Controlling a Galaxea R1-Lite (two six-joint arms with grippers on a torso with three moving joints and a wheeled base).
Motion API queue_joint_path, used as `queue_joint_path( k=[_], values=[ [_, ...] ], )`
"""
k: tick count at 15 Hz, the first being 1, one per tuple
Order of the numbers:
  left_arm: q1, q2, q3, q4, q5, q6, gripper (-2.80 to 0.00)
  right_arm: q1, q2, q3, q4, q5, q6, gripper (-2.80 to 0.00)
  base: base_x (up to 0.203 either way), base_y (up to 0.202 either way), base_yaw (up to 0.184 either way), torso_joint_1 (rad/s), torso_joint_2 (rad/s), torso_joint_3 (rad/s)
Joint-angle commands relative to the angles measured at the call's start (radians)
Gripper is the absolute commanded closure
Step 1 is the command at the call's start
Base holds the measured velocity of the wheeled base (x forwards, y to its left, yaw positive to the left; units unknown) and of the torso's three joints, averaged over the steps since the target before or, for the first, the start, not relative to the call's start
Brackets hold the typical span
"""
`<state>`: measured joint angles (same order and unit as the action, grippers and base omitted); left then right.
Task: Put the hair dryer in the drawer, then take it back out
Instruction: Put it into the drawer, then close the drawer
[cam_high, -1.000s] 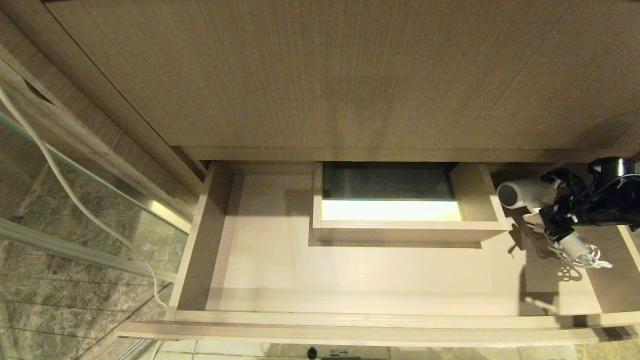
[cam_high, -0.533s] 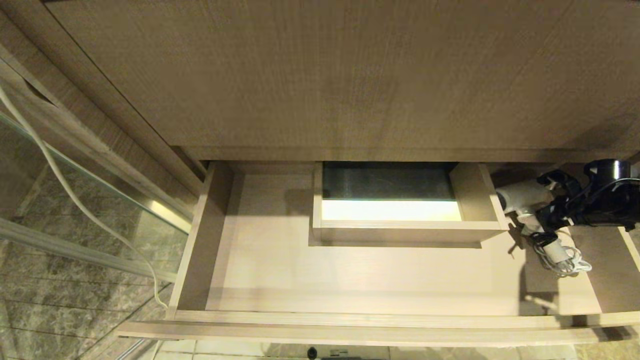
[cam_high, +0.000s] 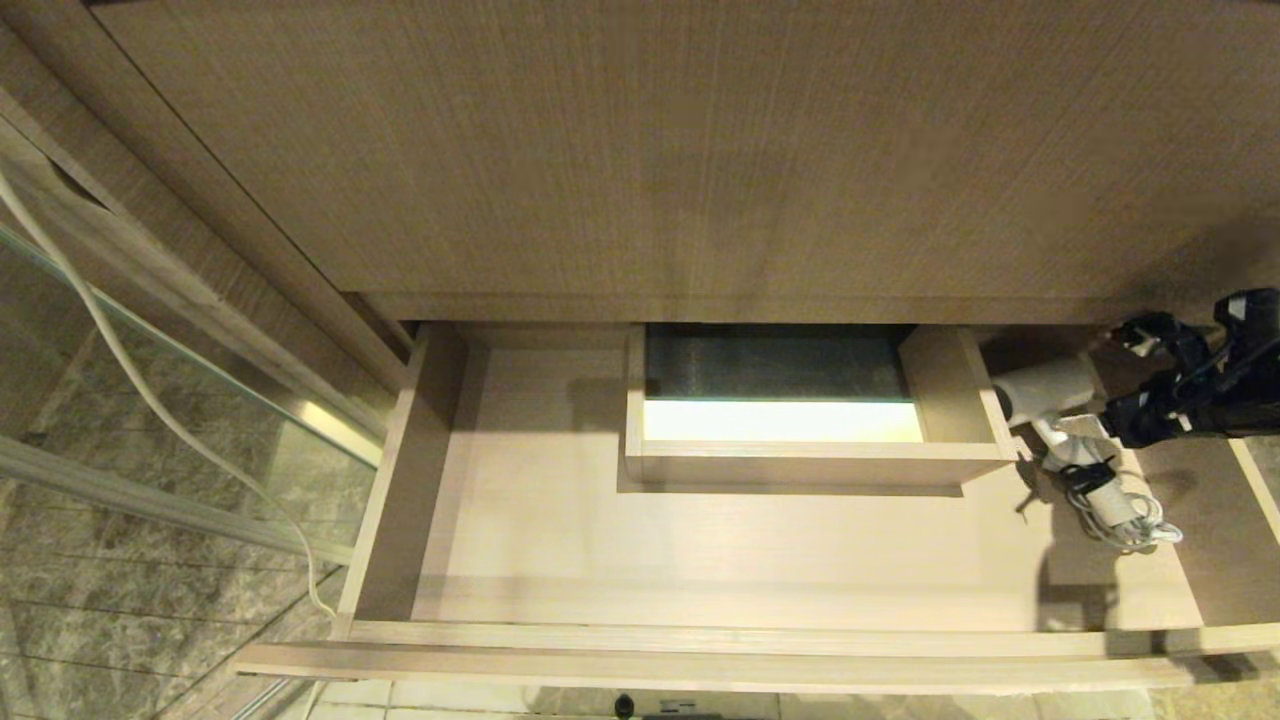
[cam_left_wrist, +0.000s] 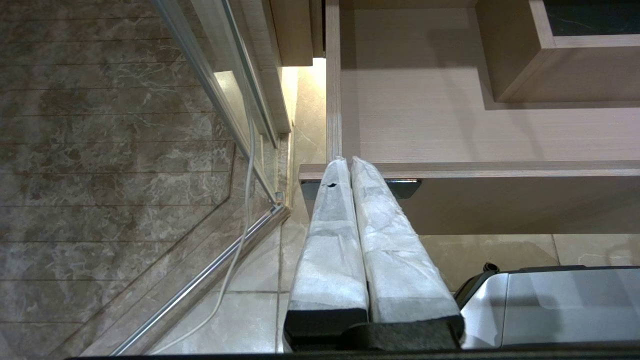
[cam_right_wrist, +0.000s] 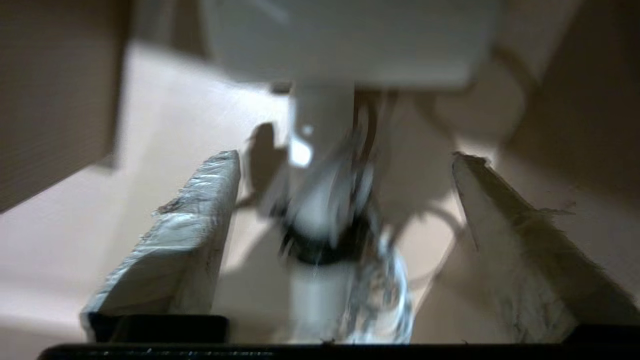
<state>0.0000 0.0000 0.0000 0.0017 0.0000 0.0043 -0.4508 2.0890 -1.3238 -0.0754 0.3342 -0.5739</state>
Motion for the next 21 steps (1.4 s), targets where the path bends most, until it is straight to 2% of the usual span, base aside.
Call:
queue_joint_path(
  k=[1,4,9,12,16,18,21],
  values=[
    [0.000,0.000,0.002,0.000,0.000,0.000,0.00,-0.014,-0.171,0.053,0.087,-0.003,0.026,0.00,0.000,0.000,0.000,0.000,0.00,0.000],
    [0.000,0.000,0.001,0.000,0.000,0.000,0.00,-0.023,-0.337,0.142,0.220,-0.063,0.040,0.00,0.000,0.000,0.000,0.000,0.00,0.000],
    [0.000,0.000,0.000,0.000,0.000,0.000,0.00,-0.026,-0.634,0.478,0.247,-0.135,0.037,0.00,0.000,0.000,0.000,0.000,0.00,0.000],
    [0.000,0.000,0.001,0.000,0.000,0.000,0.00,-0.025,-0.766,0.672,0.274,-0.249,0.033,0.00,0.000,0.000,0.000,0.000,0.00,0.000],
    [0.000,0.000,0.000,0.000,0.000,0.000,0.00,-0.025,-0.858,0.847,0.291,-0.303,0.027,0.00,0.000,0.000,0.000,0.000,0.00,0.000],
    [0.000,0.000,0.001,0.000,0.000,0.000,0.00,-0.025,-0.871,0.899,0.292,-0.339,0.023,0.00,0.000,0.000,0.000,0.000,0.00,0.000],
    [0.000,0.000,0.001,0.000,0.000,0.000,0.00,-0.023,-0.845,0.938,0.282,-0.347,0.022,0.00,0.000,0.000,0.000,0.000,0.00,0.000]
  ],
)
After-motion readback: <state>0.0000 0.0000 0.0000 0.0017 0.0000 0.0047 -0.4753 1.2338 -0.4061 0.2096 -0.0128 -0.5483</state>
